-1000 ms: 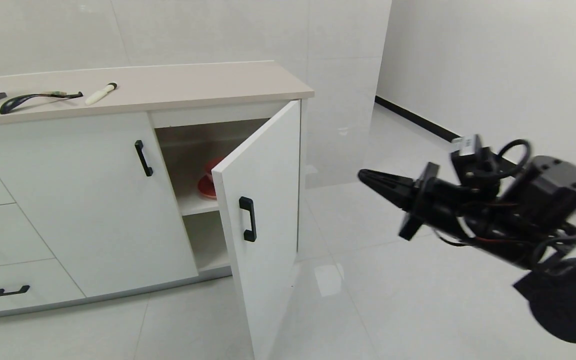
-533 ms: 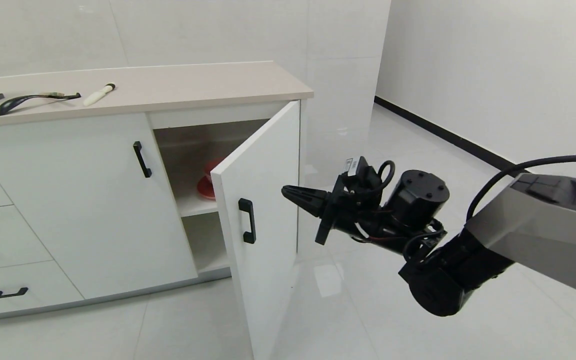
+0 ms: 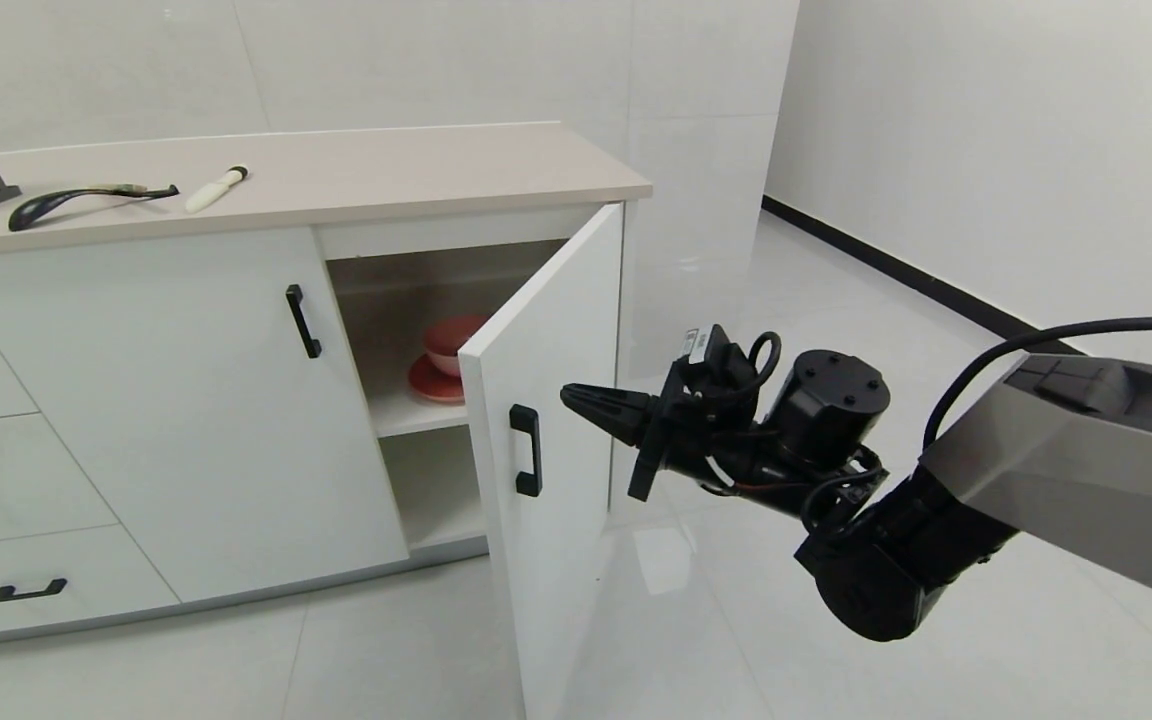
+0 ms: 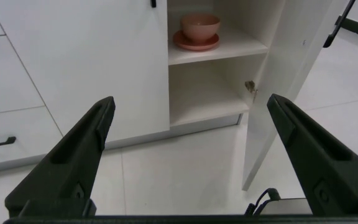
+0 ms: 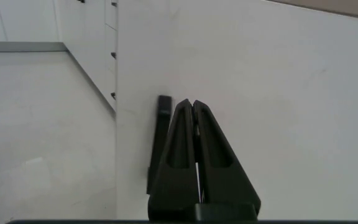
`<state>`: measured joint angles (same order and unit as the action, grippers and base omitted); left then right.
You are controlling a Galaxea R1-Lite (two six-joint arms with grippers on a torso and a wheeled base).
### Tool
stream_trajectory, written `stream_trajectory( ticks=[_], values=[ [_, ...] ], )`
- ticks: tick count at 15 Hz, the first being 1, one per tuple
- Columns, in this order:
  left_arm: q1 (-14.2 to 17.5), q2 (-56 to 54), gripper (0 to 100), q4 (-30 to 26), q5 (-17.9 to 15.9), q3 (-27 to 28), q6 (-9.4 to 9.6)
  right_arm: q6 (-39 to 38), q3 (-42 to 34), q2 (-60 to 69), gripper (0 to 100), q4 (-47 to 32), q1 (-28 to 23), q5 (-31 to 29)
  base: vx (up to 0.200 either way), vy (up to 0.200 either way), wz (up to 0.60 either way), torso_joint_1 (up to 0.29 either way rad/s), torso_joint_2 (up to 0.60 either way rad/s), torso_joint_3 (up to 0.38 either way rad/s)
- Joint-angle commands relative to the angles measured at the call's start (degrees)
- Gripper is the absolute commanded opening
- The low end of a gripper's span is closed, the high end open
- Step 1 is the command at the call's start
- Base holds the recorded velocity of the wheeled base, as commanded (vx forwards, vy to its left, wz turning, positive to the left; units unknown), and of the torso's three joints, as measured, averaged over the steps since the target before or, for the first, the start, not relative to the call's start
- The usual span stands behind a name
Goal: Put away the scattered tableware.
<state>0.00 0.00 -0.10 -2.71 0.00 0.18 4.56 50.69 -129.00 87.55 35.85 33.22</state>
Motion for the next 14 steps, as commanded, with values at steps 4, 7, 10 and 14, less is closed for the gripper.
stream_trajectory(
  ticks=[4, 7, 10, 14],
  values=[
    [0.0, 0.0, 100, 0.0, 0.0, 0.0, 0.08, 0.0, 6.3, -3.3, 0, -0.4, 0.4, 0.2, 0.0, 0.0, 0.0, 0.0, 0.0, 0.0],
    [0.0, 0.0, 100, 0.0, 0.0, 0.0, -0.01, 0.0, 8.3, -5.4, 0, -0.5, 1.3, 0.2, 0.0, 0.0, 0.0, 0.0, 0.0, 0.0],
    [0.0, 0.0, 100, 0.0, 0.0, 0.0, -0.01, 0.0, 12.3, -7.8, 0, -0.6, 2.0, 0.2, 0.0, 0.0, 0.0, 0.0, 0.0, 0.0],
    [0.0, 0.0, 100, 0.0, 0.0, 0.0, -0.01, 0.0, 21.4, -12.7, 0, -2.9, 2.7, 0.2, 0.0, 0.0, 0.0, 0.0, 0.0, 0.0]
  ],
)
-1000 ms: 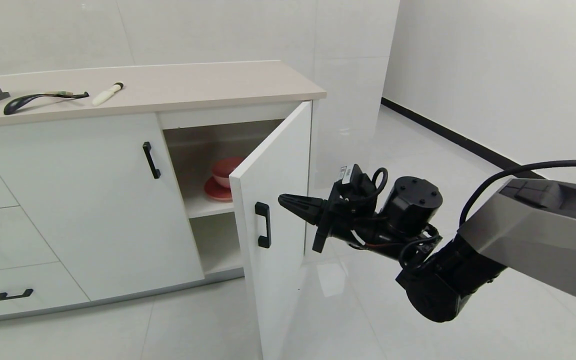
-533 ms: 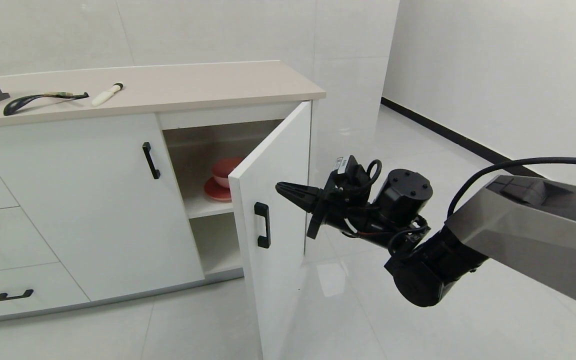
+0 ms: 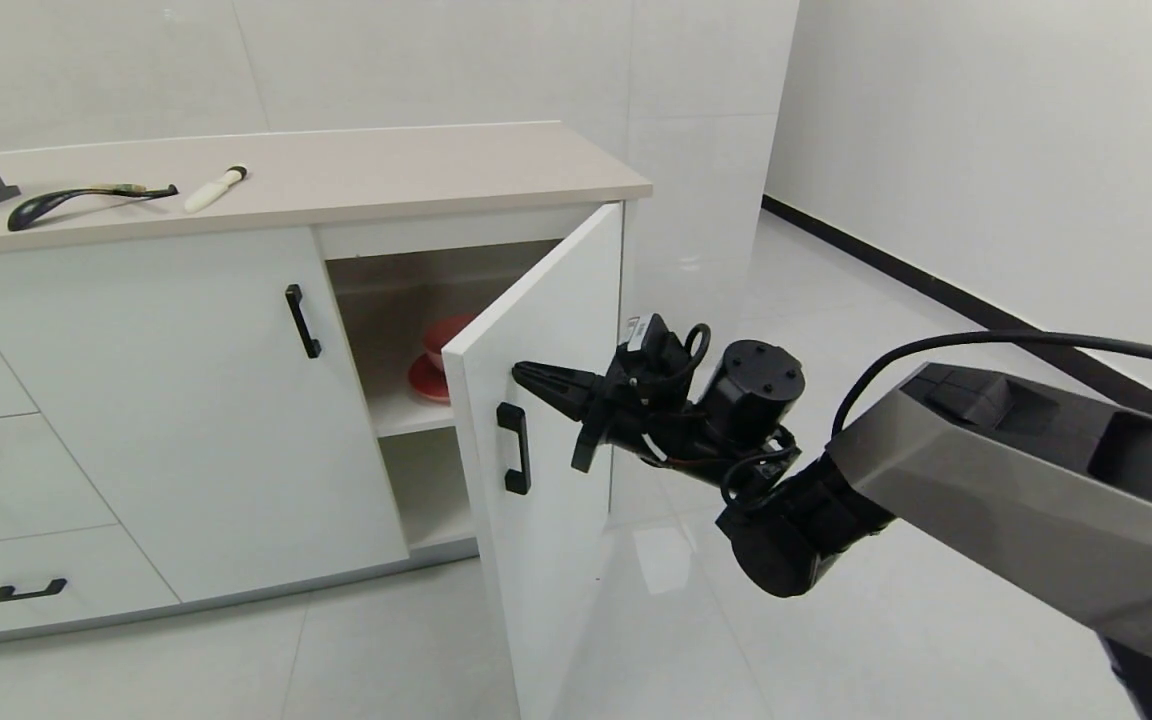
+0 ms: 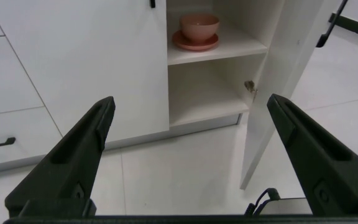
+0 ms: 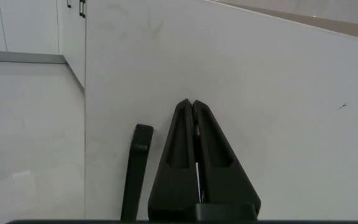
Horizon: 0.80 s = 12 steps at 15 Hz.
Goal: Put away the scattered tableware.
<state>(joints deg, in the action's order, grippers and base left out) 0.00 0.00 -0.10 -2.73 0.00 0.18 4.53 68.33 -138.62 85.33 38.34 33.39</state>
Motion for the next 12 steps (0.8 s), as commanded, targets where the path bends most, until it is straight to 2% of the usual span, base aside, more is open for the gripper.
stream_trajectory(
  ticks=[1, 2, 3, 6, 7, 8, 9, 10, 12],
  values=[
    [0.0, 0.0, 100, 0.0, 0.0, 0.0, -0.01, 0.0, 7.9, -5.3, 0, -1.3, 0.2, 0.0, 0.0, 0.0, 0.0, 0.0, 0.0, 0.0],
    [0.0, 0.0, 100, 0.0, 0.0, 0.0, -0.01, 0.0, 15.0, -9.1, 0, -1.5, 0.2, -0.3, 0.0, 0.0, 0.0, 0.0, 0.0, 0.0],
    [0.0, 0.0, 100, 0.0, 0.0, 0.0, -0.01, 0.0, 16.9, -10.4, 0, -1.5, 0.1, -0.3, 0.0, 0.0, 0.0, 0.0, 0.0, 0.0],
    [0.0, 0.0, 100, 0.0, 0.0, 0.0, -0.09, 0.0, 5.2, -2.2, 0, 0.4, -1.9, -0.3, 0.0, 0.0, 0.0, 0.0, 0.0, 0.0],
    [0.0, 0.0, 100, 0.0, 0.0, 0.0, -0.01, 0.0, -8.7, 8.7, 0, 2.5, -3.4, -0.4, 0.0, 0.0, 0.0, 0.0, 0.0, 0.0],
    [0.0, 0.0, 100, 0.0, 0.0, 0.0, -0.09, -0.1, -15.4, 13.5, 0, 3.9, -4.5, -0.5, 0.0, 0.0, 0.0, 0.0, 0.0, 0.0],
    [0.0, 0.0, 100, 0.0, 0.0, 0.0, -0.09, -0.1, -30.1, 25.3, 0, 4.6, -5.8, -0.7, 0.0, 0.0, 0.0, 0.0, 0.0, 0.0],
    [0.0, 0.0, 100, 0.0, 0.0, 0.0, -0.01, -0.1, -41.1, 35.1, 0, 4.5, -7.0, -0.7, 0.0, 0.0, 0.0, 0.0, 0.0, 0.0],
    [0.0, 0.0, 100, 0.0, 0.0, 0.0, -0.01, -0.2, -58.6, 58.3, 0, 3.3, -10.5, -2.3, 0.0, 0.0, 0.0, 0.0, 0.0, 0.0]
  ],
)
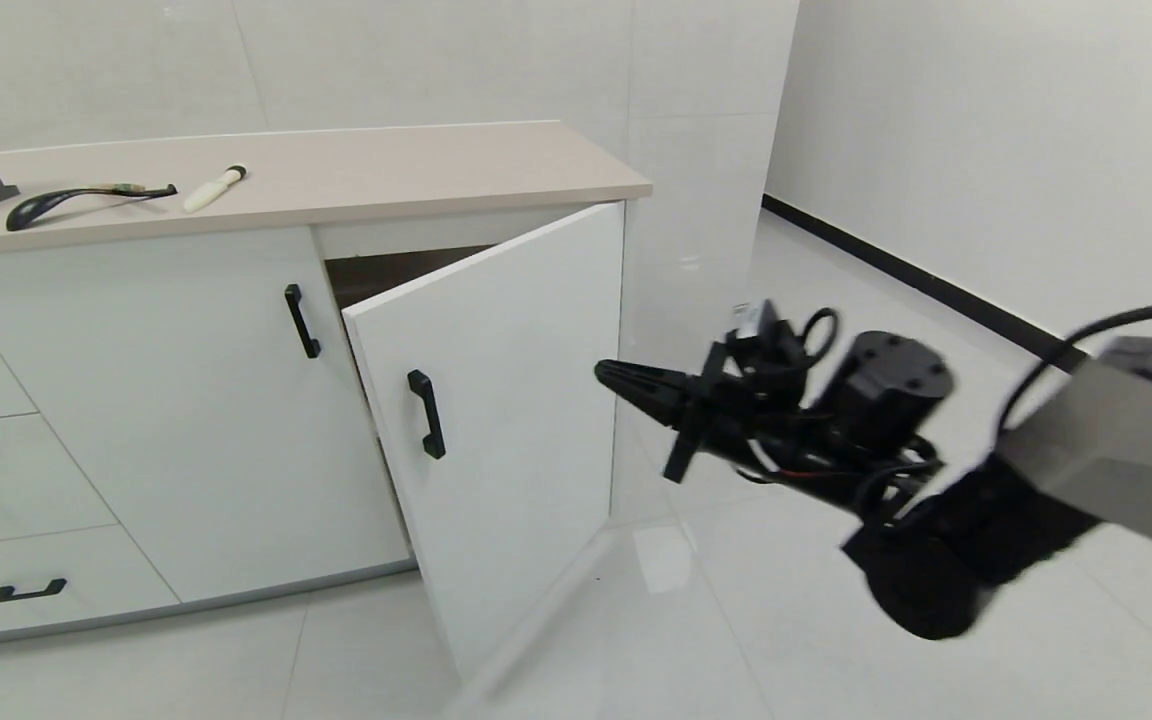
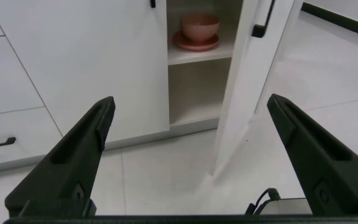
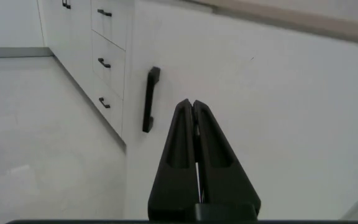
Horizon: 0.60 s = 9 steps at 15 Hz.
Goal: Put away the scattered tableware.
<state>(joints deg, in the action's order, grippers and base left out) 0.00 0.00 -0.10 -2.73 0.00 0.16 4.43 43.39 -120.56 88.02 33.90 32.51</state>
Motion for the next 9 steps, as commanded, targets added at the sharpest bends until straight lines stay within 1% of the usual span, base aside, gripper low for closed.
stream_trajectory(
  ticks=[1, 2, 3, 4, 6, 7, 9],
  values=[
    [0.0, 0.0, 100, 0.0, 0.0, 0.0, 0.02, -0.1, -34.2, 41.0, 0, 0.5, -6.4, -1.5, 0.0, 0.0, 0.0, 0.0, 0.0, 0.0],
    [0.0, 0.0, 100, 0.0, 0.0, 0.0, 0.02, 0.1, -43.4, 57.7, 0, -2.1, -15.4, -1.0, 0.0, 0.0, 0.0, 0.0, 0.0, 0.0],
    [0.0, 0.0, 100, 0.0, 0.0, 0.0, 0.11, -0.3, -42.8, 71.4, 0, -10.2, -21.6, -0.4, 0.0, 0.0, 0.0, 0.0, 0.0, 0.0],
    [0.0, 0.0, 100, 0.0, 0.0, 0.0, 0.02, -0.5, -40.4, 88.4, 0, -22.7, -24.8, -0.3, 0.0, 0.0, 0.0, 0.0, 0.0, 0.0],
    [0.0, 0.0, 100, 0.0, 0.0, 0.0, 0.11, 0.1, -39.3, 108.4, 0, -41.3, -27.0, -0.3, 0.0, 0.0, 0.0, 0.0, 0.0, 0.0],
    [0.1, 0.0, 100, -0.1, -0.1, 0.0, 0.11, 0.8, -39.6, 115.9, 0, -47.0, -27.0, -0.5, 0.0, 0.0, 0.0, 0.0, 0.0, 0.0],
    [0.0, 0.0, 100, 0.0, -0.1, 0.0, 0.11, 0.8, -40.3, 113.7, 0, -42.3, -27.1, -1.0, 0.0, 0.0, 0.0, 0.0, 0.0, 0.0]
  ],
)
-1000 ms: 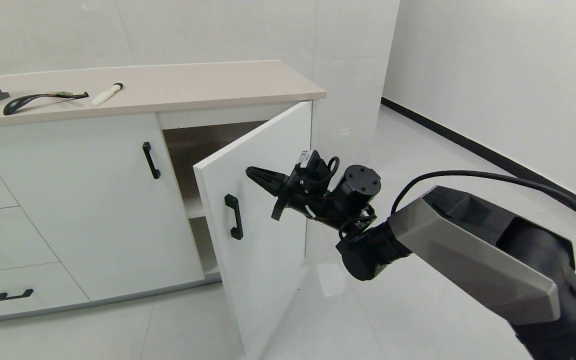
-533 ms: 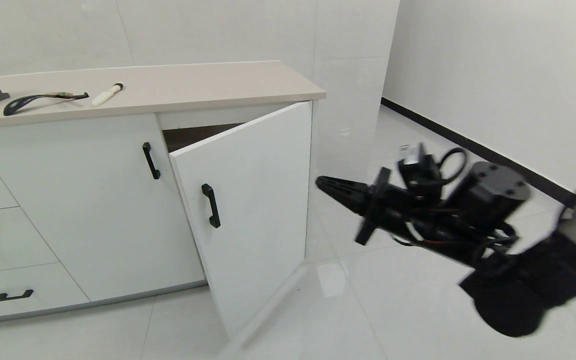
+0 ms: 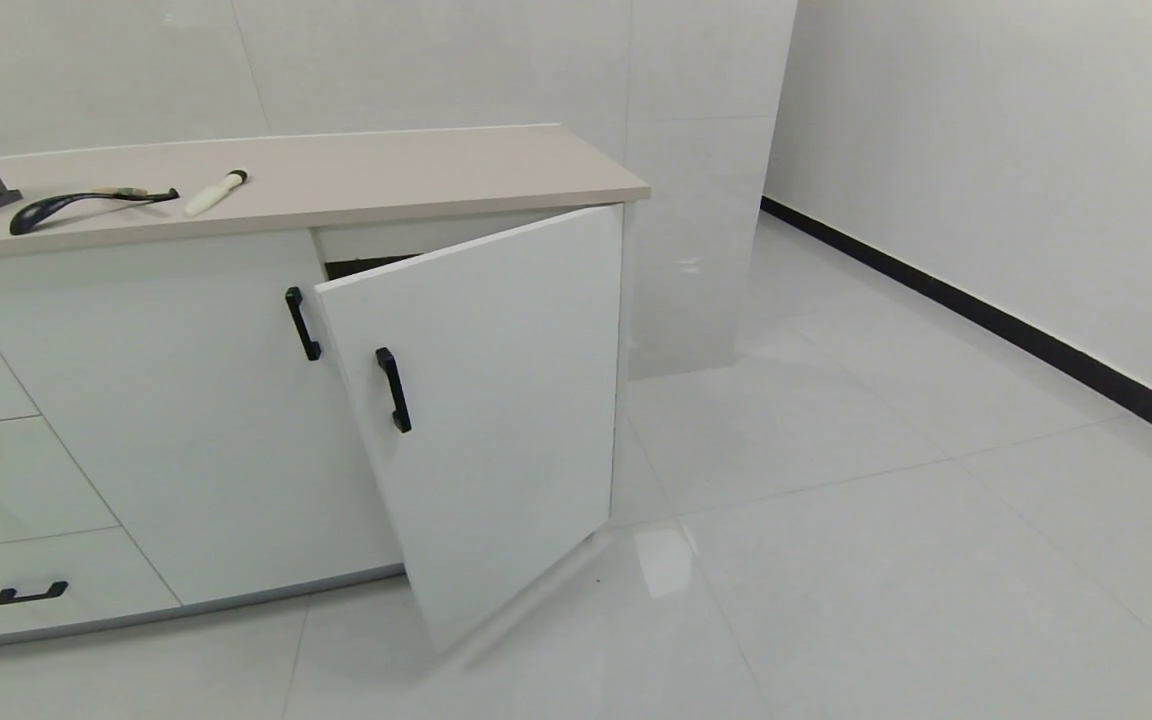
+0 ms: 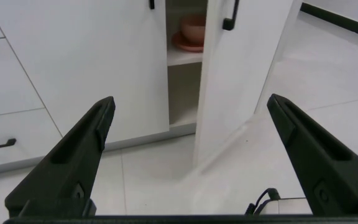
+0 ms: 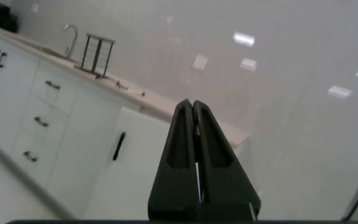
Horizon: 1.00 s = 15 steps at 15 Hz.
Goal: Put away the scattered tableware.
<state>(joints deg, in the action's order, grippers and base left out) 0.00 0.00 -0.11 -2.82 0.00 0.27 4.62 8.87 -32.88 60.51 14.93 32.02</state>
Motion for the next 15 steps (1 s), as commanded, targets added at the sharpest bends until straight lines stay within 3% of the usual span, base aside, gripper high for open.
stream_trajectory(
  ticks=[1, 5, 6, 7, 11, 13, 14, 15],
  values=[
    [0.0, 0.0, 100, 0.0, 0.0, 0.0, 0.0, 0.4, -6.8, 25.8, 0, -16.0, -9.9, -2.1, 0.0, 0.0, 0.0, 0.0, 0.0, 0.0],
    [0.0, 0.0, 100, 0.0, 0.1, 0.0, 0.0, 0.6, -8.9, 29.2, 0, -22.5, -13.4, -2.6, 0.0, 0.0, 0.0, 0.0, 0.0, 0.0],
    [0.0, 0.0, 100, 0.0, 0.1, 0.0, 0.0, 0.1, -8.9, 30.7, 0, -27.6, -14.9, -3.1, 0.0, 0.0, 0.0, 0.0, 0.0, 0.0],
    [0.0, 0.0, 100, 0.0, 0.0, 0.0, 0.0, 0.2, -8.9, 32.9, 0, -37.4, -15.0, -8.0, 0.0, 0.0, 0.0, 0.0, 0.0, 0.0],
    [0.1, 0.0, 100, 0.0, 0.2, 0.0, -0.09, -4.9, -8.9, 32.8, 0, -58.1, -15.1, -23.7, 0.0, 0.0, 0.0, 0.0, 0.0, 0.0],
    [0.1, 0.0, 100, 0.1, 2.5, 0.0, 0.26, -4.7, -8.1, 32.8, 0, -60.0, -15.1, -26.8, 0.0, 0.0, 0.0, 0.0, 0.0, 0.0],
    [0.1, 0.0, 100, 0.1, 2.6, 0.0, 0.26, -4.2, -8.9, 32.8, 0, -60.3, -15.1, -32.1, 0.0, 0.0, 0.0, 0.0, 0.0, 0.0],
    [0.1, 0.0, 100, 0.1, 2.6, 0.0, 0.26, -4.3, -8.9, 32.8, 0, -60.4, -15.0, -33.1, 0.0, 0.0, 0.0, 0.0, 0.0, 0.0]
  ],
)
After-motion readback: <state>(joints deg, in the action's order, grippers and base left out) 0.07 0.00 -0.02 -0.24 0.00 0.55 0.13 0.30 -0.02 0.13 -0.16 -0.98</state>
